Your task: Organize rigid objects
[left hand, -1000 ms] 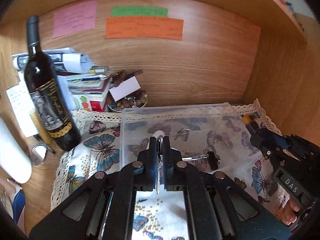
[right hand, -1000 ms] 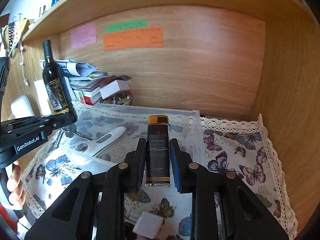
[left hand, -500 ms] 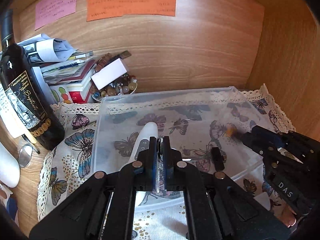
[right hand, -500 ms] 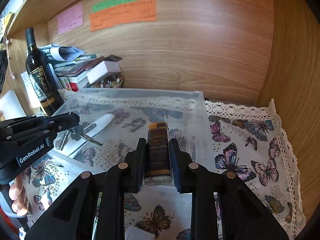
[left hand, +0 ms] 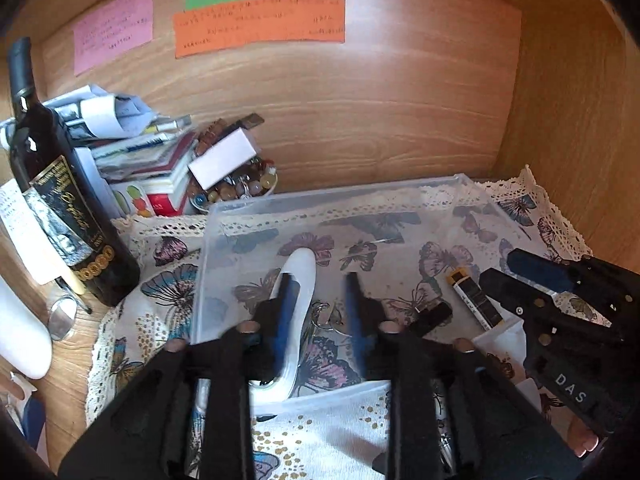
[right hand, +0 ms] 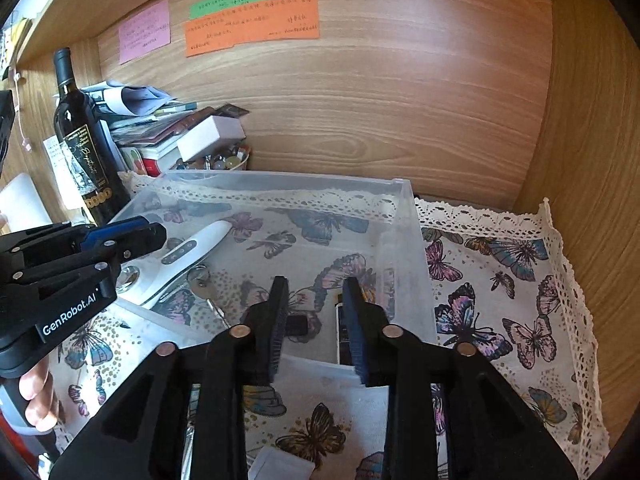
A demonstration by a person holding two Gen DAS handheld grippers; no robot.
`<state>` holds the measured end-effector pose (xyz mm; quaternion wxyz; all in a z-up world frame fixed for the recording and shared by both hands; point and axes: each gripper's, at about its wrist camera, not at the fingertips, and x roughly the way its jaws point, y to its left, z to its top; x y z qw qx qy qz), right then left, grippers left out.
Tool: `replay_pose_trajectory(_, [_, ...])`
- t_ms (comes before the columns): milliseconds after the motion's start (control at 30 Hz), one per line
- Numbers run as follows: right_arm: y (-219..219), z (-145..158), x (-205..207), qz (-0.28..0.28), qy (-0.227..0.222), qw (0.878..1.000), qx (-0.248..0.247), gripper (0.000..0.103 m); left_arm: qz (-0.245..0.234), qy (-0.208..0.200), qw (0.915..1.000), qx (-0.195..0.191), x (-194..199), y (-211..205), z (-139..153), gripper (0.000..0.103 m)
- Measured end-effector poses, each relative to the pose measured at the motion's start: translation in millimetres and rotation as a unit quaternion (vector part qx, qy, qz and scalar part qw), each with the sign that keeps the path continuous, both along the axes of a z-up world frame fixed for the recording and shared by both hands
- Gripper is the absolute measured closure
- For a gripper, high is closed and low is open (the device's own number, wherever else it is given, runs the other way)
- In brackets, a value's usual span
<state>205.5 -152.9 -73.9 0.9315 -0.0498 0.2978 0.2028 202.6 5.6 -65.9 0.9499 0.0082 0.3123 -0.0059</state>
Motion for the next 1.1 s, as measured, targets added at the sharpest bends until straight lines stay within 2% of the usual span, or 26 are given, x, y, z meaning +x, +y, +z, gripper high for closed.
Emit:
replay_pose_trajectory(67, [-1, 5, -6, -0.003, -0.011, 1.000, 0.000, 0.064, 0.005, -0.009, 1.0000, 0.001, -6, 1, 5, 0.050])
replay_pose_trajectory(167, [-5, 14, -16, -0.007, -0.027, 1.000, 0.002, 0.054, 0.011, -0.022, 0.9997, 0.002, -18, 3, 13, 0.036])
replay_pose_trajectory(233, [-9, 19, -24, -0.010, -0.038, 0.999, 0.006, 0.044, 0.013, -0.033, 0.9994, 0.003, -26, 3, 19, 0.030])
replay_pose_trajectory(467, [-23, 32, -56, -0.020, -0.074, 0.997, 0.011, 0.026, 0.013, -0.066, 0.9976, 0.015, -65, 4, 31, 0.007])
replay_pose_trajectory(733, [-45, 22, -82, -0.040, -0.063, 0.997, 0.000, 0.025, 0.005, -0.039, 0.9990, 0.023, -94, -2, 10, 0.005])
replay_pose_trajectory(900, [-50, 7, -90, -0.042, -0.042, 0.998, -0.006, 0.025, -0.001, 0.017, 0.9997, 0.015, -98, -5, -20, 0.005])
replay_pose_trajectory(1100, [-47, -17, -91, -0.034, -0.002, 0.999, -0.009, 0.025, 0.008, 0.079, 0.9965, -0.026, -91, -1, -52, 0.006])
